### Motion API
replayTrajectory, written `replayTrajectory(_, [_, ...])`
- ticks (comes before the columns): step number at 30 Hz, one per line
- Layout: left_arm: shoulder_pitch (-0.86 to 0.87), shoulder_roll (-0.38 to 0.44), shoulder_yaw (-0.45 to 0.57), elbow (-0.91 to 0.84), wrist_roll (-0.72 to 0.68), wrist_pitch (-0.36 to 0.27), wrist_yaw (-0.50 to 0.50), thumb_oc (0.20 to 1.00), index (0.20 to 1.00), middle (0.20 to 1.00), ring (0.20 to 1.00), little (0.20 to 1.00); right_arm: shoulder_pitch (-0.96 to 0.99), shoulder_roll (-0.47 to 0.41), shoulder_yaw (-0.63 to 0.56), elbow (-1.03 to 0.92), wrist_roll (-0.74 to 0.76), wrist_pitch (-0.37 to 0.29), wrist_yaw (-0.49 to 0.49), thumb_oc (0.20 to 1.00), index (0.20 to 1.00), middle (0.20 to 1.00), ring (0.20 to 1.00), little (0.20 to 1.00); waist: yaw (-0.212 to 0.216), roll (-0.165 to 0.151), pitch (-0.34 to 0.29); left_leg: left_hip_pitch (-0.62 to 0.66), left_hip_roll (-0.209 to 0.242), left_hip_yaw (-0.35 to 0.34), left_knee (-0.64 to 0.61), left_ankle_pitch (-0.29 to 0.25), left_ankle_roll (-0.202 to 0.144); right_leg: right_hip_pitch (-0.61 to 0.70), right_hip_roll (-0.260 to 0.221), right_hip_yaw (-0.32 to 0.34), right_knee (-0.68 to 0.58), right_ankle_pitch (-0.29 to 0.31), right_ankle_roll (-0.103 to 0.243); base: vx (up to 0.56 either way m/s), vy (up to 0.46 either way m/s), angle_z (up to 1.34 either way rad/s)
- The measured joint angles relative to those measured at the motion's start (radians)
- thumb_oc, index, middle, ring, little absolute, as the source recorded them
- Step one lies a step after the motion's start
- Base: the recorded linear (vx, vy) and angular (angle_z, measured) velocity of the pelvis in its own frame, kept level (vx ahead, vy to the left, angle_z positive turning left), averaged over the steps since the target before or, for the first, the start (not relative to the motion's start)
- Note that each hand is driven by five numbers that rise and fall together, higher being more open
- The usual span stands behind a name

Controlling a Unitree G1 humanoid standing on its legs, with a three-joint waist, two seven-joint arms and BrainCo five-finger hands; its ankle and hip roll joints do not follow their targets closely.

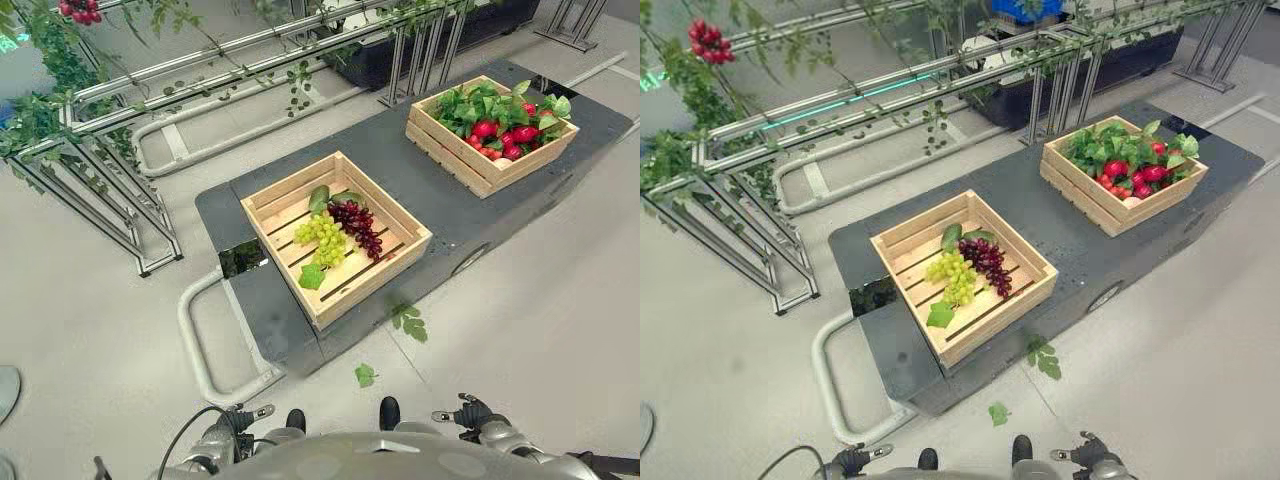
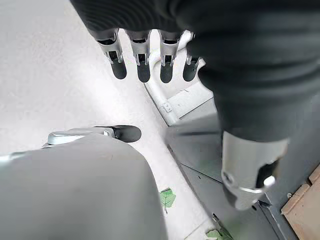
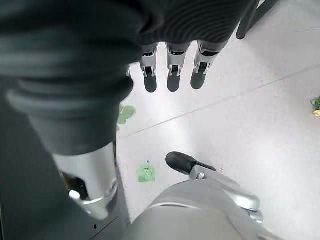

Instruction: Pick up the fruits from the basket on one side to the basket on the other side

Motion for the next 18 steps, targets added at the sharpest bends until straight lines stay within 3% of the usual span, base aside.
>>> replayTrajectory(18, [0.022,0.005,0.000,0.029,0.024,0.007,0.001,1.000,1.000,1.000,1.000,1.000,0.005,0.001,0.000,0.012,-0.004,0.008,0.018,1.000,1.000,1.000,1.000,1.000,0.001,-0.010,-0.004,0.001,0.000,0.002,0.000,-0.004,0.003,0.001,0.000,0.000,0.000,0.001,0.000,-0.03,0.000,0.01])
